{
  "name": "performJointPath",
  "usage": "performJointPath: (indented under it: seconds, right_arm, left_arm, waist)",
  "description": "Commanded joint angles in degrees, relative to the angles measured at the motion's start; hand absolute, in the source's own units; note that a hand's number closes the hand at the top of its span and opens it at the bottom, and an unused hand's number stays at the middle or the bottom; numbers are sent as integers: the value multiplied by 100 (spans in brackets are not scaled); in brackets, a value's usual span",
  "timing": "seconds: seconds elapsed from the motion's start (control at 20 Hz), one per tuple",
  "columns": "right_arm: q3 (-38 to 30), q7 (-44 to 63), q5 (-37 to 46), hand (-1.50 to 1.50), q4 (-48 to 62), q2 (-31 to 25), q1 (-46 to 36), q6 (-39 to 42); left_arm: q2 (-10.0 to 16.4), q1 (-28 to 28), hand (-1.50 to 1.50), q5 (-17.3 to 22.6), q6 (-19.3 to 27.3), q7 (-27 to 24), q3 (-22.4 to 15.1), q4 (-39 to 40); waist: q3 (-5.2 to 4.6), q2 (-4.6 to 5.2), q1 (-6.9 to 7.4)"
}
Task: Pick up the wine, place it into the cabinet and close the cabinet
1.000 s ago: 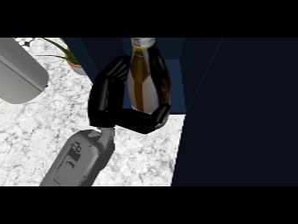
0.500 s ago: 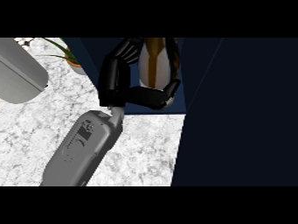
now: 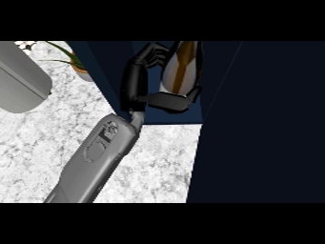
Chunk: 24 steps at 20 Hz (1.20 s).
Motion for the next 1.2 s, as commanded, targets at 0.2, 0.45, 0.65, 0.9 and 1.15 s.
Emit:
performJointPath:
  seconds: [0.2, 0.45, 0.65, 0.9, 1.15]
  right_arm:
    - [-224, 31, -610, -150, -438, 19, 284, 169]
    - [-137, 155, -517, -150, -415, 40, 165, 126]
    - [-203, 269, -555, -150, -210, -49, -159, 120]
    - [-631, -135, -893, -150, -56, 19, 8, 269]
    - [-82, 11, -537, -150, -286, 180, 17, 176]
  left_arm:
    - [-5, -195, 150, 417, -30, -930, -10, 1114]
    - [-5, -300, 150, 927, 11, -1236, -115, 1553]
    - [-5, -476, 150, 1022, -62, -1448, -53, 2120]
    - [-5, -151, 150, 1370, 470, -1992, -894, 2385]
    - [-5, -350, 150, 1519, 525, -2393, -927, 3124]
  waist:
    - [-1, 7, -26]
    - [-4, 6, -40]
    - [-5, 11, -47]
    - [-1, 21, -126]
    - [-6, 36, -178]
